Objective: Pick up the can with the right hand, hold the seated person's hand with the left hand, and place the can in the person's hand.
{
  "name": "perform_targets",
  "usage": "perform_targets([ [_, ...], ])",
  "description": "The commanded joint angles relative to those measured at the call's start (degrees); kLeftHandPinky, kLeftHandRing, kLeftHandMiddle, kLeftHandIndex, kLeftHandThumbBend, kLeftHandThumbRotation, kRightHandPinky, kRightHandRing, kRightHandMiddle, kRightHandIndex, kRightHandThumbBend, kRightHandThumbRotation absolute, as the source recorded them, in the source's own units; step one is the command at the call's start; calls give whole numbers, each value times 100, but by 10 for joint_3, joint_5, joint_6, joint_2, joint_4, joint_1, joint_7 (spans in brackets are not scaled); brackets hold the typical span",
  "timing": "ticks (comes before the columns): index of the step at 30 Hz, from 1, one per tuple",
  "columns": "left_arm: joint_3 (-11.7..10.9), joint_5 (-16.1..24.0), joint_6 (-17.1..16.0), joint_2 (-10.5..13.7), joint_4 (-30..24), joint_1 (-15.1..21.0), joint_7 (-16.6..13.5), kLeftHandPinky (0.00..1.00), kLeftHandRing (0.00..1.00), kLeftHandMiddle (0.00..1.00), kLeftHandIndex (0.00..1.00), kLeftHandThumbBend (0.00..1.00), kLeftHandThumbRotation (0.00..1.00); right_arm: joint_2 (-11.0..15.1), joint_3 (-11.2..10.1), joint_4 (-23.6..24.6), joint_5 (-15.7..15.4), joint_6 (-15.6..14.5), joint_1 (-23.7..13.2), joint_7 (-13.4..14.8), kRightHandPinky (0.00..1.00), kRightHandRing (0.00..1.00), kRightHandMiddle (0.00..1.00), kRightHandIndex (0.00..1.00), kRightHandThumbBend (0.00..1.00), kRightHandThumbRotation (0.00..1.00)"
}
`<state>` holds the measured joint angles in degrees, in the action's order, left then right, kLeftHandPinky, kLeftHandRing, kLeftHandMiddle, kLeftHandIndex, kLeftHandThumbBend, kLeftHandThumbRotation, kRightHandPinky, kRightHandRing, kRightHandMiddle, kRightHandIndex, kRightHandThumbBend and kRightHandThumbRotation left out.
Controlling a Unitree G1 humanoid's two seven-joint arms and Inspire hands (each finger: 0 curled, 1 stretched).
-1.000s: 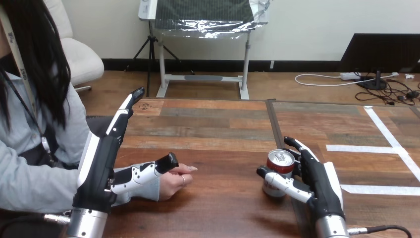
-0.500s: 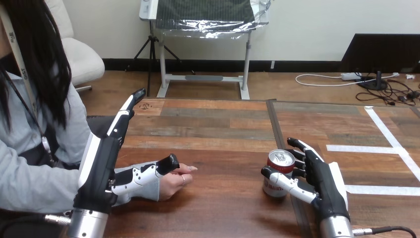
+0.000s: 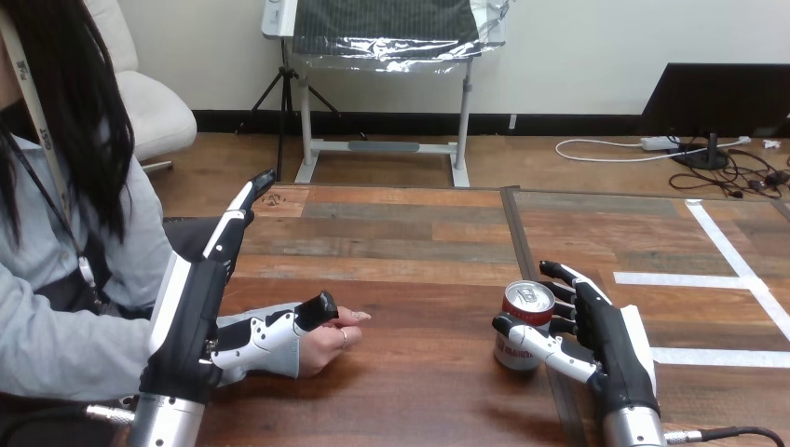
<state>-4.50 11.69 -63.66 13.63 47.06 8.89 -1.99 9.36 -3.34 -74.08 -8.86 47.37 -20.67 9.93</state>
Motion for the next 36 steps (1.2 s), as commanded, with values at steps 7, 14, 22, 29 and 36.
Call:
perform_targets([
  [7, 6, -9, -16, 4, -2, 36, 2, 96, 98, 95, 93, 100, 56, 10, -8, 15, 6, 7, 4, 8, 67, 71, 75, 80, 100, 29],
  [14, 7, -11, -25, 6, 2, 37, 3, 96, 98, 95, 93, 100, 55, 5, -17, 16, 20, 8, 4, -2, 63, 67, 71, 75, 97, 22],
  [22, 8, -18, -29, 6, 6, 38, 8, 95, 98, 95, 93, 100, 55, 5, -17, 17, 19, 1, 3, 9, 55, 62, 66, 69, 92, 12],
  [29, 9, -33, -30, 4, 5, 39, 20, 95, 98, 95, 93, 100, 54, 8, -10, 18, 8, -9, 0, 29, 47, 55, 61, 63, 85, 2],
  [36, 9, -42, -29, 3, 4, 38, 28, 96, 98, 95, 93, 100, 54, 11, -7, 21, 1, -15, -1, 39, 43, 50, 57, 59, 81, 0],
])
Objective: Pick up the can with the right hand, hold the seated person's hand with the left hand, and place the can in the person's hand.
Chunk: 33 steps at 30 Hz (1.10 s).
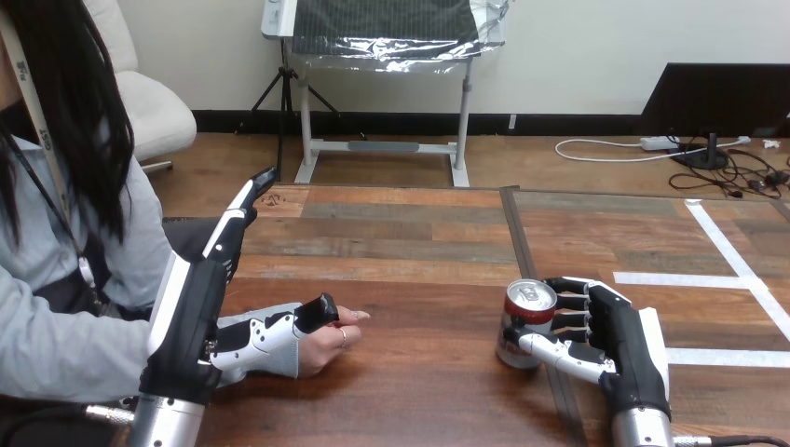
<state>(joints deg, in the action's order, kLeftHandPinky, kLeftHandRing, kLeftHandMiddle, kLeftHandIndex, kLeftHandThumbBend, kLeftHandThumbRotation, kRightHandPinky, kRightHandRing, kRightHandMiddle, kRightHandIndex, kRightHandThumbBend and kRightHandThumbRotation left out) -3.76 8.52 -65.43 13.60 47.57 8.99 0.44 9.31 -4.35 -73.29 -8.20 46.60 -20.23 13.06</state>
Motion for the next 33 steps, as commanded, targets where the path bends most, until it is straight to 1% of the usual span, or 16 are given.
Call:
perform_targets([
  [1, 2, -10, -12, 4, -1, 37, 4, 96, 98, 95, 93, 100, 54, 11, 2, 13, -5, -7, -5, 7, 42, 49, 57, 58, 81, 0],
  [4, 2, -10, -13, 4, -1, 38, 5, 96, 98, 95, 93, 100, 54, 11, 0, 14, -3, -7, -6, 4, 40, 46, 55, 58, 80, 0],
  [7, 2, -11, -14, 4, 0, 38, 6, 96, 98, 95, 93, 100, 54, 12, -1, 15, -1, -9, -7, 2, 40, 45, 54, 57, 79, 0],
  [12, 2, -13, -14, 3, 1, 39, 7, 96, 98, 95, 93, 100, 54, 12, -3, 17, 1, -14, -8, 0, 46, 49, 55, 57, 77, 0],
  [18, 2, -10, -12, 3, 0, 38, 5, 96, 98, 95, 93, 100, 54, 13, -4, 19, 3, -16, -10, -3, 48, 49, 55, 57, 77, 0],
  [27, 1, -4, -8, 3, -2, 37, -1, 96, 98, 95, 93, 100, 55, 16, -5, 22, 3, -20, -14, 2, 48, 48, 55, 56, 77, 0],
  [33, 1, 1, -7, 4, -3, 37, -4, 95, 98, 95, 93, 100, 55, 19, -3, 22, -2, -21, -17, 11, 47, 47, 54, 56, 77, 0],
])
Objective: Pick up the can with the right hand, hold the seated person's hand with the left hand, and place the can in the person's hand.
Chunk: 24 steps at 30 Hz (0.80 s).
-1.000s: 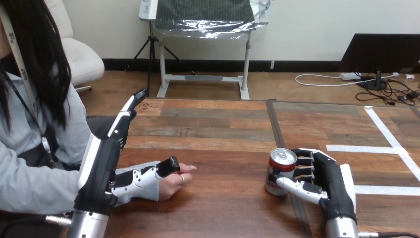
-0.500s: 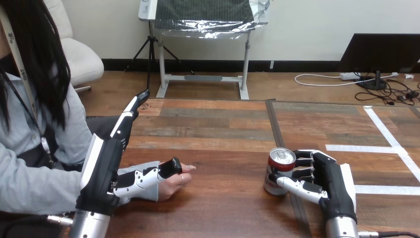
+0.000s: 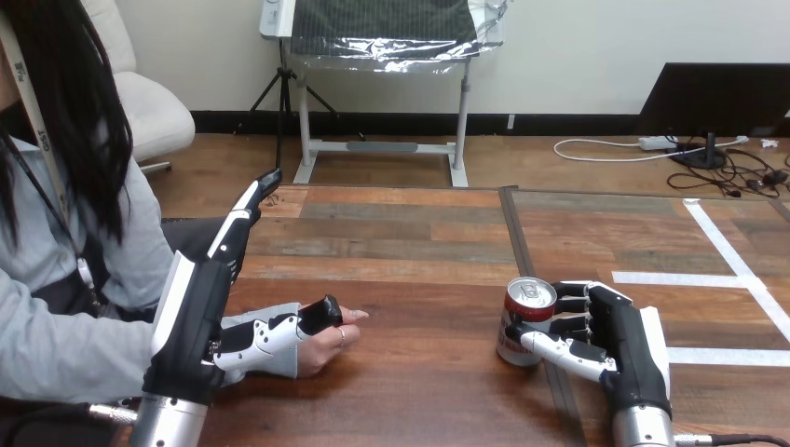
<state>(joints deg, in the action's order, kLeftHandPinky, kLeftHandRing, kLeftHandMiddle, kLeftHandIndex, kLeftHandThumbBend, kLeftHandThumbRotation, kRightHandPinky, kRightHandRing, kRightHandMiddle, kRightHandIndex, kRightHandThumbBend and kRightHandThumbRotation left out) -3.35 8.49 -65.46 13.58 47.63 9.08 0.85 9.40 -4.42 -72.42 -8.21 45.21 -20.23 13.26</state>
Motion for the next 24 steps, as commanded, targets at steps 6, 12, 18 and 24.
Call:
perform_targets([
  [6, -3, 3, -6, 3, -2, 37, -11, 95, 98, 94, 92, 100, 56, 19, -4, 13, 2, -9, -20, 5, 47, 47, 53, 56, 77, 0],
  [12, -4, 7, -7, 4, 1, 38, -15, 95, 98, 94, 92, 100, 56, 20, -6, 13, 4, -6, -22, 2, 47, 47, 53, 56, 77, 0],
  [18, -4, 13, -8, 6, 4, 39, -21, 95, 97, 95, 93, 100, 56, 19, -7, 13, 6, -5, -24, 3, 46, 46, 52, 55, 77, 0],
  [24, -2, 12, -1, 5, 2, 38, -22, 95, 98, 95, 92, 100, 56, 18, -9, 12, 8, -2, -26, 5, 47, 46, 52, 55, 78, 0],
])
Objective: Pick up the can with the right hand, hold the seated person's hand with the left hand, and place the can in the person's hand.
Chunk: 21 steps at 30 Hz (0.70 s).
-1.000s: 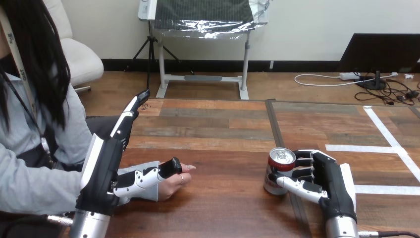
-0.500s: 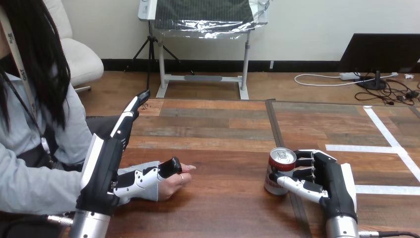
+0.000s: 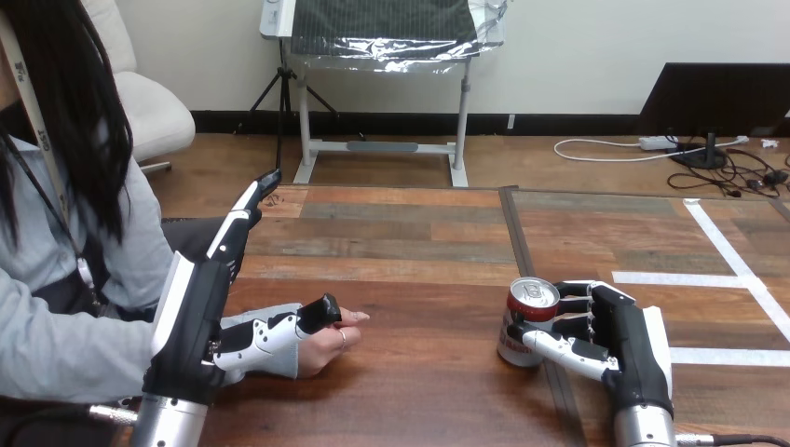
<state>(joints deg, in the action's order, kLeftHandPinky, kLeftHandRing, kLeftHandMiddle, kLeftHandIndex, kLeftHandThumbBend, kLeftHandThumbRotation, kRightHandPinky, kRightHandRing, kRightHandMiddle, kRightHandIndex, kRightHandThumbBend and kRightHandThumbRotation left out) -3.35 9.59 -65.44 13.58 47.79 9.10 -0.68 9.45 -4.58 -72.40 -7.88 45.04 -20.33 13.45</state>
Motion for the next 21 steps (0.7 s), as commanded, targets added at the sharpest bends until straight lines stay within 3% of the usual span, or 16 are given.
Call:
perform_targets([
  [1, -2, 2, -1, 5, 1, 38, -7, 95, 98, 95, 92, 100, 56, 17, -7, 13, 4, 3, -25, 4, 47, 47, 52, 55, 78, 0],
  [12, -3, 38, 24, 15, -6, 38, -37, 96, 98, 94, 93, 100, 57, 14, -8, 14, 6, 15, -27, 5, 46, 47, 53, 55, 78, 0],
  [18, -1, 102, 47, 37, -16, 39, -83, 96, 99, 95, 94, 100, 56, 13, -6, 16, 2, 21, -29, 12, 47, 48, 53, 55, 78, 0],
  [21, 2, 154, 70, 53, -28, 39, -121, 96, 99, 95, 94, 100, 56, 12, -5, 17, 0, 22, -30, 15, 47, 48, 53, 55, 78, 0],
])
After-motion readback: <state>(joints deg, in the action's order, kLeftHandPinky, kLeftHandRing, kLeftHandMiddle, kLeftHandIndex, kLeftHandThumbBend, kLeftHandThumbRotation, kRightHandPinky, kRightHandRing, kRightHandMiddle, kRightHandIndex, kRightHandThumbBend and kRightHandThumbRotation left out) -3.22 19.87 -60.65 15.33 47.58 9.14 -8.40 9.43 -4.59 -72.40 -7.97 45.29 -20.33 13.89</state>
